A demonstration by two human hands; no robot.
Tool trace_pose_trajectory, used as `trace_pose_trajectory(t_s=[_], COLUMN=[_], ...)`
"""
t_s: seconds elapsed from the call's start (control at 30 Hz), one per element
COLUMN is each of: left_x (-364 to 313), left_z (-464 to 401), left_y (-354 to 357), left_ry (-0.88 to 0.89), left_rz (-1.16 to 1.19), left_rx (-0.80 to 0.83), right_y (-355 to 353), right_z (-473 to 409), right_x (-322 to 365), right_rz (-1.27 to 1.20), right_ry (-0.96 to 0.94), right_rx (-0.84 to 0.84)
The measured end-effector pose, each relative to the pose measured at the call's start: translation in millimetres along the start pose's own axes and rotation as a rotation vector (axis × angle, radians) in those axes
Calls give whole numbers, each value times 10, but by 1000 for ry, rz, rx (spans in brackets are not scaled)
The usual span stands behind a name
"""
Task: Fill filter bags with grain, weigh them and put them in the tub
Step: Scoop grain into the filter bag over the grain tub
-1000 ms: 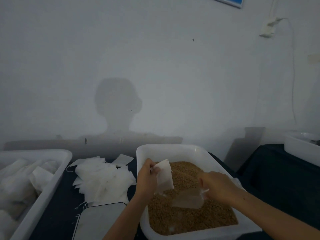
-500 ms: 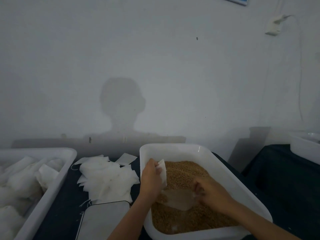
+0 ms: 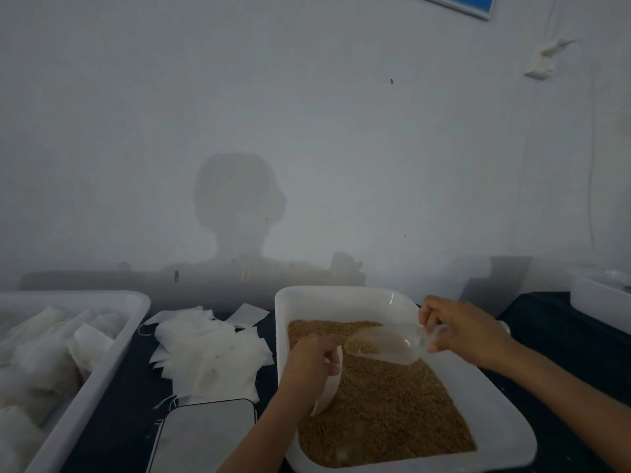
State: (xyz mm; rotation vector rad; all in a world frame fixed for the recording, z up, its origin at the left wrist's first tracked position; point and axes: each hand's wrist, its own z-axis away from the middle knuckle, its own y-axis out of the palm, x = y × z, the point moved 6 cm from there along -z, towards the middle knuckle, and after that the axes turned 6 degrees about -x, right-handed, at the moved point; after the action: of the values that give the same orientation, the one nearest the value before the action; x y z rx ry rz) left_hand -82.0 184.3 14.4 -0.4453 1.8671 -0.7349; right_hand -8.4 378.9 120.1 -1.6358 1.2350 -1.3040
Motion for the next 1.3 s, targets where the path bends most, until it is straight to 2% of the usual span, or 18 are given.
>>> trace_pose_trajectory(t_s=[0.1,0.33,0.43,0.53,0.57,0.6,0.67,0.8,0.93,1.07,1.2,1.3], left_x=[-37,-118,-101,-81,-75,-68,-52,3,36,-8,-199,-278], left_z=[15,75,67,42,38,35,36,21,-6,31,121,176], left_y=[-13,-67,-73,-32,-16,-14,-43,-58,-131,-235,-367,-416], left_ry=[14,113,114,108,111,106,93,56,-26,-57,112,140], left_rz=[-22,13,-10,-63,-71,-65,-40,-13,167,370,467,520], left_rx=[49,-17,-44,10,21,11,-51,-124,-194,-238,-272,-272], right_y=[-15,-6,7,14,-8,-31,-3,333,861,1169,1338,1267], right_z=[-38,-36,-35,-12,-3,15,19,18,99,103,75,0], right_x=[112,479,536,602,614,623,569,252,13,-10,-48,19], right_rz=[142,537,630,735,736,727,754,521,187,83,50,-107], right_ry=[-58,-379,-437,-523,-556,-574,-489,-211,-19,14,39,8], right_rx=[-36,-169,-202,-229,-283,-328,-293,-155,60,143,264,266])
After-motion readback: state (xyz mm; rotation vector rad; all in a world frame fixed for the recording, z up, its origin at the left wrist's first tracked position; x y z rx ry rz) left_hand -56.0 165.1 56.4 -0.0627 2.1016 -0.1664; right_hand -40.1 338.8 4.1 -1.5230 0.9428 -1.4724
